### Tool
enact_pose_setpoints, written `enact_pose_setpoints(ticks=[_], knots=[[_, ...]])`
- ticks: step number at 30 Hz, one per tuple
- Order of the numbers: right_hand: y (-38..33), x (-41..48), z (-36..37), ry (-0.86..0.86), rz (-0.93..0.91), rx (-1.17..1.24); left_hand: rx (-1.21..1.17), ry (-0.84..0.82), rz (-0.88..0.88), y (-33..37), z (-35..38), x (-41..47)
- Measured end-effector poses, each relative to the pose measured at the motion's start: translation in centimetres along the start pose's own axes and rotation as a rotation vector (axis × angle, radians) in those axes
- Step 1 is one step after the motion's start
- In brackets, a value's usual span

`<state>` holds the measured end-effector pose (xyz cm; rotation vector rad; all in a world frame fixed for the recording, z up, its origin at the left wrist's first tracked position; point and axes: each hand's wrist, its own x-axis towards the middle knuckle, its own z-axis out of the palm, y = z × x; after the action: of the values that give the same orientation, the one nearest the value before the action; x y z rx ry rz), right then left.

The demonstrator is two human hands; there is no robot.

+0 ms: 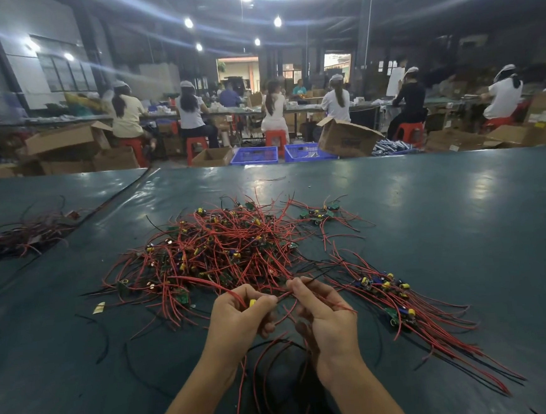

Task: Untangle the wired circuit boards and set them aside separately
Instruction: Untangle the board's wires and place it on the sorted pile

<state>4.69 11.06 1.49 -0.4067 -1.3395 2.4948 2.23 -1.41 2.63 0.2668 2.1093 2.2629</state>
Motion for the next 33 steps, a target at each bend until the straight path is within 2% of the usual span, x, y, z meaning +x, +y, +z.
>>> enact_pose_setpoints(ticks=[8,18,24,28,33], knots=[[-0.07,0.5,-0.3,-0.008,-0.06,-0.056,0.048,-0.113,-0.032,0.16,0.16,-0.12],[-0.58,0.38,-0.4,0.154,-0.205,-0.183,0.243,-0.202,0.049,0.21,-0.02,-0.33],[-0.5,0.31,-0.19,0.108,-0.195,-0.143,0.36,-0.282,0.008,-0.14,-0.02,-0.31],[-0.31,0.66,-0.1,0.077,-0.136,-0.038,0.255,-0.231,-0.033,0.04,0.02,-0.08],[-0.28,0.77,-0.17,0.077,-0.144,-0.09,0.203,-0.16,-0.019,-0.06,0.0,0.14]])
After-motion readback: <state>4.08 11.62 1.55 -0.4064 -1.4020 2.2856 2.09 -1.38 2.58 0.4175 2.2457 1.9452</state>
